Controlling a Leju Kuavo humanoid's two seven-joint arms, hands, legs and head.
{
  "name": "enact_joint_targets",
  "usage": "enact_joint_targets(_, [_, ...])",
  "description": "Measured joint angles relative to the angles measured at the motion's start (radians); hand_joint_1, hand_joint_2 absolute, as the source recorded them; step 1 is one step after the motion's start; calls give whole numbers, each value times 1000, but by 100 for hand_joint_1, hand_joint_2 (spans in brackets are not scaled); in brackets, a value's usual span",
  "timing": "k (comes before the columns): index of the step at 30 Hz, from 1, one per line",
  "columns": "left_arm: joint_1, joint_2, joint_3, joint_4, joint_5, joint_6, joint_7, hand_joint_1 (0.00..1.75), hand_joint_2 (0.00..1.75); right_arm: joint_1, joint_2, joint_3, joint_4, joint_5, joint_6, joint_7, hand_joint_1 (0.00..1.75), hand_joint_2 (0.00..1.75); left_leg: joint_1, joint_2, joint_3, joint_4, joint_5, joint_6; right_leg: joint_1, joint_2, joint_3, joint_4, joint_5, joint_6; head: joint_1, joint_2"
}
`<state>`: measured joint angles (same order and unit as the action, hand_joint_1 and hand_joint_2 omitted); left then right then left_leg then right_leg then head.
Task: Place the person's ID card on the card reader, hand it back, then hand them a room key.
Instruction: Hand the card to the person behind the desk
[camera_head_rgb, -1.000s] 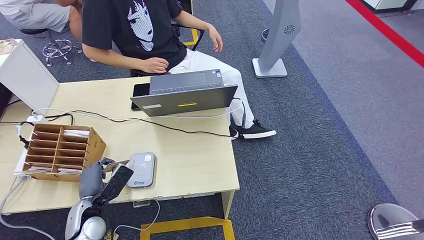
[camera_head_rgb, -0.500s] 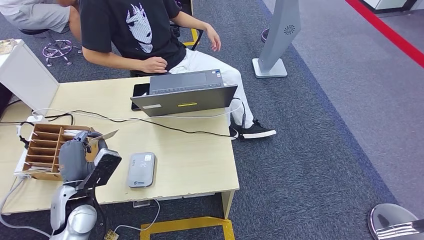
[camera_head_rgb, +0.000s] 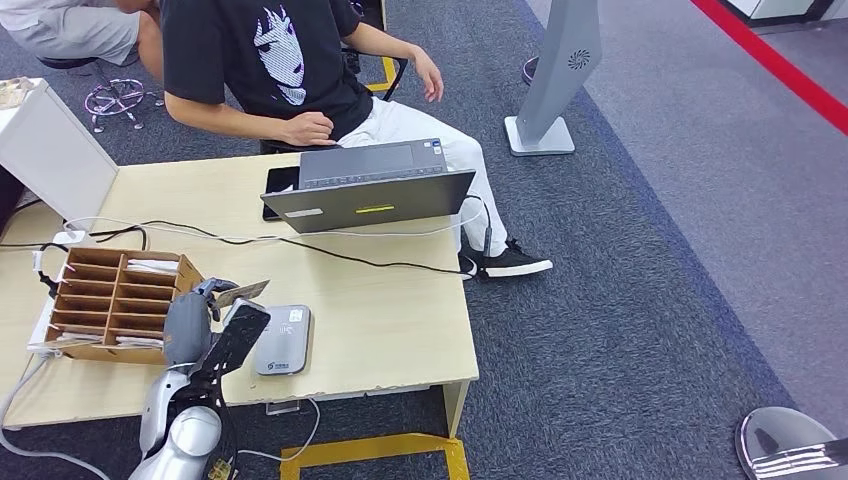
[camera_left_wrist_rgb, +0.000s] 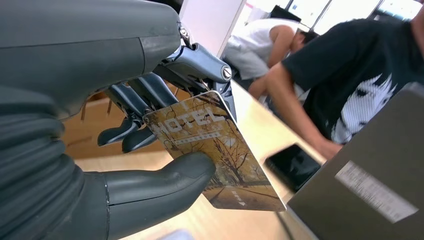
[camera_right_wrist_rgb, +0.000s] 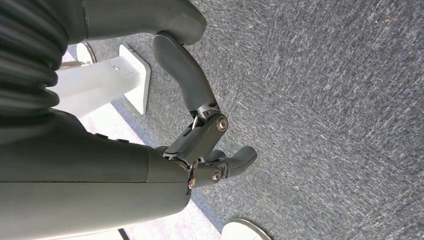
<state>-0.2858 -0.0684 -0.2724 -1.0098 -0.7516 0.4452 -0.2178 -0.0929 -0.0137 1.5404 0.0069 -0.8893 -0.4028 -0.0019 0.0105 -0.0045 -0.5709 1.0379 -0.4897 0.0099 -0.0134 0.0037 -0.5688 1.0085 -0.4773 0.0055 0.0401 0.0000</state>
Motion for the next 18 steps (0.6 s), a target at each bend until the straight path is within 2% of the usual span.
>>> enact_joint_targets(9, [-9,-6,0,32,2,0,2,175,175,-1,0,0,0,1,0,0,0,175,0,0,0,0,0,0,0,0,0,0,0,0,0,0])
enact_joint_targets(14, [-43,-25,0,182,11,4,12,175,175,-6,0,0,0,9,-1,0,0,175,0,0,0,0,0,0,0,0,0,0,0,0,0,0])
enact_joint_targets(18, [-52,-28,0,230,1,6,27,175,175,-5,0,0,0,8,-5,0,0,175,0,0,0,0,0,0,0,0,0,0,0,0,0,0])
